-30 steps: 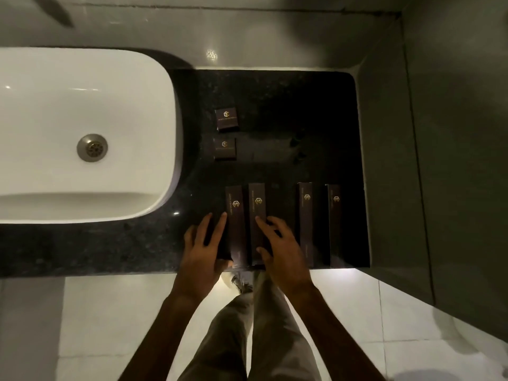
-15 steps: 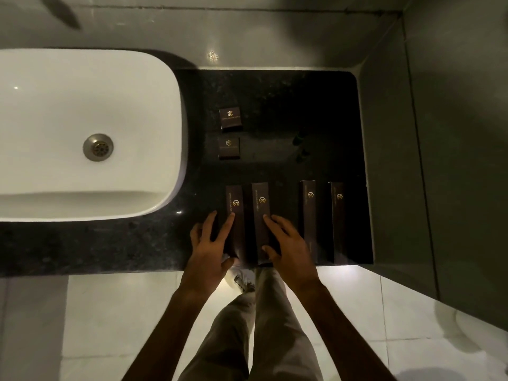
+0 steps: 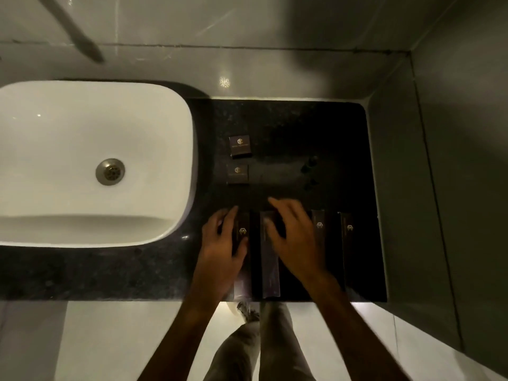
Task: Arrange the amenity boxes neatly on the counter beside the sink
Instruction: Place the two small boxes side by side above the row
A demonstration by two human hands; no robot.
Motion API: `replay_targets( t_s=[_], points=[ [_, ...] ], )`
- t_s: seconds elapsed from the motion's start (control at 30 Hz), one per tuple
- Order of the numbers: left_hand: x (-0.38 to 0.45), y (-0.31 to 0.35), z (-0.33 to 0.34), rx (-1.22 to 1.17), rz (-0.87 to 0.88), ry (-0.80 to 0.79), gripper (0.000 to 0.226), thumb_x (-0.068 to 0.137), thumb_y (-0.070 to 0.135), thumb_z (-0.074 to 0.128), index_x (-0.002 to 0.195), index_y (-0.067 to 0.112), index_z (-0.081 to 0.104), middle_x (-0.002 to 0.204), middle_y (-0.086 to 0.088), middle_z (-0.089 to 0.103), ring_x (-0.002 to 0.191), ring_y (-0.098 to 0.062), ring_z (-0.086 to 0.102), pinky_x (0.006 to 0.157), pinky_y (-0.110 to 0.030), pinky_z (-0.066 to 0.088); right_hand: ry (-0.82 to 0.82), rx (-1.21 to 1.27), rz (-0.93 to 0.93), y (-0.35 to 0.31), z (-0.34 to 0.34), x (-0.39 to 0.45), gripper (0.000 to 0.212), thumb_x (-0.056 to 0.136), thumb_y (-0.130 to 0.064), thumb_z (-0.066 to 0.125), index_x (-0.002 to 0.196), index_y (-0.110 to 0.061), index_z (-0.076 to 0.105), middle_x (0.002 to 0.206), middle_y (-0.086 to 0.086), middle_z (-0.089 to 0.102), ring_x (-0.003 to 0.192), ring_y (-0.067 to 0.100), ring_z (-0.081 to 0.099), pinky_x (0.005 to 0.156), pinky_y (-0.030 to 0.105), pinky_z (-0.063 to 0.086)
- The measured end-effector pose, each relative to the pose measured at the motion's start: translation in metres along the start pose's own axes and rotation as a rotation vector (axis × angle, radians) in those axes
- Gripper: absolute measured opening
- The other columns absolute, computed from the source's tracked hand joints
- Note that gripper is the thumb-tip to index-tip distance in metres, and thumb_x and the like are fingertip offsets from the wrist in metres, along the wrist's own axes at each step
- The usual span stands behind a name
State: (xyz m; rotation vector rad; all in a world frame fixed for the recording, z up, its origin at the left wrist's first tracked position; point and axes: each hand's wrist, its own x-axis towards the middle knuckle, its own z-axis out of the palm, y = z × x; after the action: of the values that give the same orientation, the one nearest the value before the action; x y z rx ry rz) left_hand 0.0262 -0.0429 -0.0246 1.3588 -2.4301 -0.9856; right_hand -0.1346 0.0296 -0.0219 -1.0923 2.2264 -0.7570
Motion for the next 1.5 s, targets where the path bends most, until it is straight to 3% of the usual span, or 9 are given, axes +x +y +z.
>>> replay_targets(
  t_s=[0.13,0.27,0.33,0.4,0.5,0.77,1.13,1.3,1.5],
  points=[
    [0.080,0.017,-0.004,0.034,-0.012,0.011,0.059,0.090,0.018,0.063,0.145,0.020,0.041,0.151,-0.007,0.033,0.137,-0.027,0.036,0.112,-0.042,0.040,0.044,-0.080,-0.165,-0.032,0.001,0.120,0.048,0.098,-0.017,0.055,0.145,-0.022,0.047,0.148,0.004,0.042,0.131,0.021,0.046,0.103,0.031,0.044],
    [0.125,0.001,0.000,0.158,-0.041,-0.067,0.077,0.082,0.014,0.071,0.149,0.015,0.033,0.148,-0.015,0.033,0.128,-0.037,0.039,0.101,-0.046,0.047,-0.216,-0.350,-0.233,-0.041,0.013,0.205,0.081,0.088,-0.014,0.070,0.156,-0.024,0.028,0.163,0.008,0.023,0.147,0.032,0.025,0.110,0.050,0.039],
    [0.134,-0.007,0.002,0.244,-0.027,-0.102,0.081,0.081,0.016,0.074,0.151,0.015,0.032,0.147,-0.015,0.035,0.127,-0.038,0.038,0.097,-0.047,0.048,-0.275,-0.448,-0.250,-0.038,0.017,0.224,0.080,0.085,-0.015,0.075,0.153,-0.021,0.033,0.160,0.008,0.027,0.145,0.033,0.028,0.111,0.052,0.041],
    [0.139,-0.013,0.003,0.297,0.011,-0.095,0.077,0.082,0.017,0.073,0.149,0.016,0.035,0.146,-0.015,0.037,0.127,-0.037,0.038,0.095,-0.046,0.049,-0.206,-0.447,-0.274,-0.036,0.016,0.231,0.063,0.083,-0.014,0.076,0.139,-0.015,0.050,0.148,0.008,0.040,0.135,0.031,0.040,0.103,0.052,0.047],
    [0.143,-0.017,0.003,0.292,0.008,-0.082,0.066,0.084,0.015,0.071,0.144,0.016,0.043,0.145,-0.016,0.038,0.126,-0.038,0.040,0.098,-0.046,0.047,-0.122,-0.395,-0.226,-0.031,0.004,0.221,0.054,0.080,-0.010,0.078,0.130,-0.014,0.057,0.138,0.007,0.048,0.127,0.029,0.049,0.102,0.044,0.050],
    [0.152,-0.018,-0.004,0.267,-0.034,-0.130,0.060,0.082,0.014,0.073,0.137,0.014,0.048,0.143,-0.016,0.038,0.122,-0.041,0.044,0.098,-0.046,0.046,-0.227,-0.450,-0.115,0.004,-0.016,0.160,0.062,0.076,-0.016,0.082,0.133,-0.019,0.056,0.141,0.006,0.042,0.128,0.028,0.045,0.106,0.044,0.046],
    [0.159,-0.008,-0.002,0.319,-0.050,-0.185,0.061,0.084,0.020,0.072,0.138,0.020,0.045,0.149,-0.015,0.031,0.133,-0.048,0.034,0.100,-0.058,0.047,-0.196,-0.413,-0.130,0.005,-0.013,0.150,0.066,0.077,-0.015,0.082,0.136,-0.017,0.053,0.143,0.005,0.042,0.132,0.027,0.043,0.109,0.044,0.045],
    [0.159,-0.011,-0.004,0.309,-0.042,-0.179,0.064,0.084,0.017,0.073,0.141,0.017,0.045,0.150,-0.017,0.031,0.131,-0.047,0.035,0.104,-0.055,0.043,-0.182,-0.421,-0.131,0.008,-0.014,0.141,0.077,0.077,-0.019,0.082,0.143,-0.021,0.043,0.149,0.006,0.035,0.135,0.027,0.040,0.108,0.045,0.045],
    [0.159,-0.013,-0.006,0.313,-0.027,-0.184,0.064,0.082,0.014,0.074,0.140,0.017,0.047,0.146,-0.018,0.034,0.126,-0.047,0.039,0.104,-0.052,0.040,-0.149,-0.397,-0.140,0.014,-0.011,0.143,0.064,0.082,-0.018,0.078,0.139,-0.019,0.049,0.147,0.007,0.040,0.135,0.027,0.043,0.109,0.042,0.045]
  ],
)
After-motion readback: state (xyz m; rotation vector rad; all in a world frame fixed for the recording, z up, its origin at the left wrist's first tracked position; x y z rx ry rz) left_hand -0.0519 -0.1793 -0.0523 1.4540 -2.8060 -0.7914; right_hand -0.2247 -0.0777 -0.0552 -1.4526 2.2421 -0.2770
